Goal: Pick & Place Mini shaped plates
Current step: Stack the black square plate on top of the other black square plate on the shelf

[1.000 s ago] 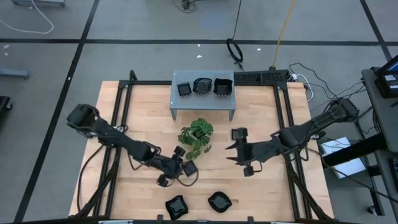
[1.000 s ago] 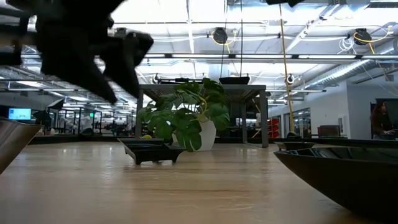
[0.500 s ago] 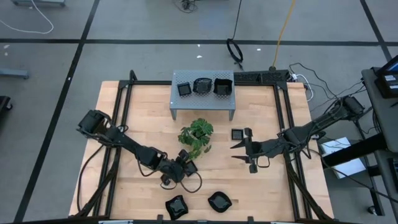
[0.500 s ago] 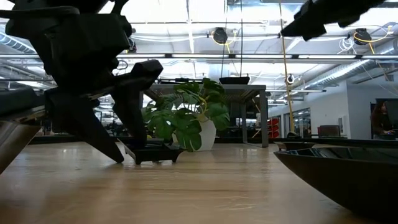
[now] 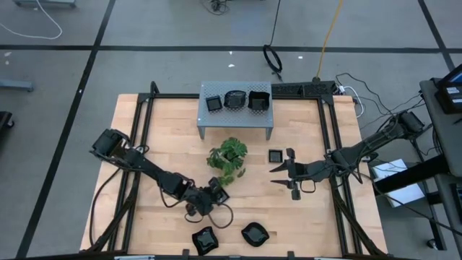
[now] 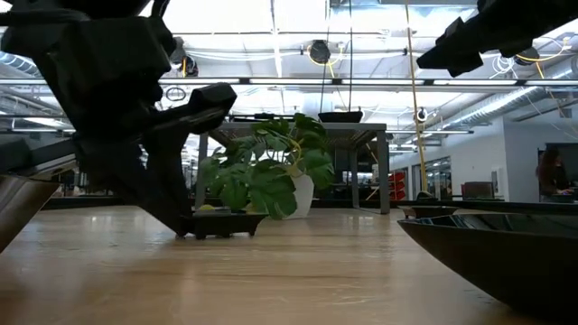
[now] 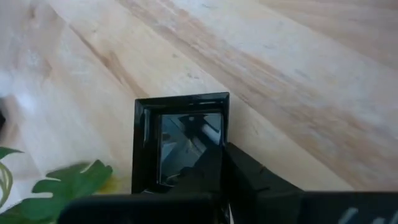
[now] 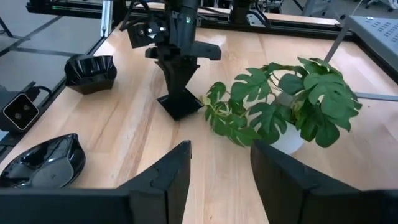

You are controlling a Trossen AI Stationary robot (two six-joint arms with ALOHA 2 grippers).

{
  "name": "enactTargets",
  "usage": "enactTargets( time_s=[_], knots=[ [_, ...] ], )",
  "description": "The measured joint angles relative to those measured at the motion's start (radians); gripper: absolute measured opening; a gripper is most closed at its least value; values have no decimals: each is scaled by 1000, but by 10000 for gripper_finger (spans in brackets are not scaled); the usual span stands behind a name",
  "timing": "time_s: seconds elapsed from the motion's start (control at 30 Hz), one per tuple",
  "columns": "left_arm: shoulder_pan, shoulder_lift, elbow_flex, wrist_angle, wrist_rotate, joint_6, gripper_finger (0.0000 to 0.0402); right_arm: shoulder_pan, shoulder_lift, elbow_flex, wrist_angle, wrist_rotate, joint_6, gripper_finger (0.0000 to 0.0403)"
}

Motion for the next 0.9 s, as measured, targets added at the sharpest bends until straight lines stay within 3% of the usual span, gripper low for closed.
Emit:
enactTargets(
  time_s=[0.23, 0.6, 0.77, 0.9],
  knots=[
    [-29, 2, 7, 70, 42, 3, 12, 0, 0, 0, 3, 0, -2, 157],
    [-43, -53, 163, 73, 11, 62, 8, 0, 0, 0, 5, -1, -26, 157],
    [-25, -150, 194, 72, -158, 46, 14, 0, 1, 1, -3, -4, -2, 157],
    [3, -268, 194, 63, -361, 35, 18, 0, 0, 1, -15, -4, 0, 157]
  ],
)
